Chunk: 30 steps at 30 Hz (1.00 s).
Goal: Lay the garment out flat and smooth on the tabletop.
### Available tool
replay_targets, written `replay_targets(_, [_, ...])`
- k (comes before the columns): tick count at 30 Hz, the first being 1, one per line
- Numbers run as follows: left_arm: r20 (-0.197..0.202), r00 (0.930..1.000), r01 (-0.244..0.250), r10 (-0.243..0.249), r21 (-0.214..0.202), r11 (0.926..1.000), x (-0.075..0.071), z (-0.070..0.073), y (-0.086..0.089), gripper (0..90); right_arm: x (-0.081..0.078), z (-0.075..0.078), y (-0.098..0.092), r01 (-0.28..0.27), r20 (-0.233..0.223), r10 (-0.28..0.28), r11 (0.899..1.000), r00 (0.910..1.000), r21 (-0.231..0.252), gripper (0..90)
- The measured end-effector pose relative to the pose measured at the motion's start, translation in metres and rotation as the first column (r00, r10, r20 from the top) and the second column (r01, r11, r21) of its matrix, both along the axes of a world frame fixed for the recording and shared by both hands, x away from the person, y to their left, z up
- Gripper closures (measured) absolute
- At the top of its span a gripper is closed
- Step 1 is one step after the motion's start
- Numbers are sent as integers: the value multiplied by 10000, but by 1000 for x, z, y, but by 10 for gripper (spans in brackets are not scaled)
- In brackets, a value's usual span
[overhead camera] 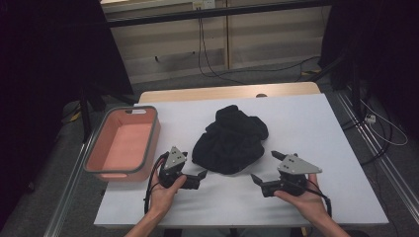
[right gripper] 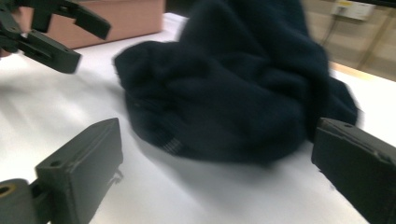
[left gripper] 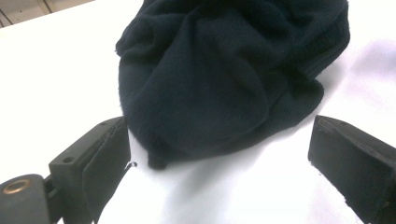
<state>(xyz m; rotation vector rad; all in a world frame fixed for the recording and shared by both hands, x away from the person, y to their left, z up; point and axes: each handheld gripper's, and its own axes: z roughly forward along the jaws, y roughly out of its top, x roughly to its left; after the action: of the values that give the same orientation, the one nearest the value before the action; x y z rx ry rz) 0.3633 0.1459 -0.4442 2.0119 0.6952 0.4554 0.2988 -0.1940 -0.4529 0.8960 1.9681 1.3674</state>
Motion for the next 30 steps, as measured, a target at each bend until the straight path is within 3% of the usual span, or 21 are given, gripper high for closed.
replay_targets(5, [70, 10000, -68, 69, -93, 9999, -4, 0, 7, 58, 13, 10, 32, -961, -119, 958, 9950, 9953, -272, 64])
replay_targets(8, [134, 9998, -117, 119, -141, 9998, -7, 0, 13, 63, 22, 16, 51, -1375, 12, 1382, 9862, 9904, -921, 85])
replay_targets(14, [-12, 9997, -241, 241, -6, 9997, -11, -4, 23, 63, 49, 14, 84, -2101, -450, 2059, 9683, 9775, -1354, 137])
replay_targets(16, [-24, 9998, -206, 206, 97, 9997, -11, -6, 20, 63, 58, 8, 91, -2016, -972, 1871, 9646, 9775, -1701, 132])
replay_targets(18, [-153, 9998, -153, 155, 151, 9998, -10, -8, 17, 63, 69, 0, 94, -1729, -1165, 1510, 9626, 9816, -2085, 138])
replay_targets(20, [-220, 9997, -52, 58, 275, 9996, -11, -10, 14, 65, 79, -6, 93, -1384, -1270, 1142, 9695, 9853, -2023, 149])
replay_targets(24, [-266, 9996, -9, 21, 447, 9990, -8, -13, 11, 65, 92, -12, 90, -957, -1131, 735, 9740, 9909, -2053, 173])
replay_targets(28, [-278, 9996, -48, 67, 697, 9976, -4, -16, 10, 67, 94, -18, 94, -531, -721, 348, 9612, 9968, -2705, 225])
replay_targets(30, [-328, 9994, -45, 66, 609, 9981, -4, -16, 10, 68, 94, -18, 93, -364, -704, 186, 9647, 9973, -2610, 291])
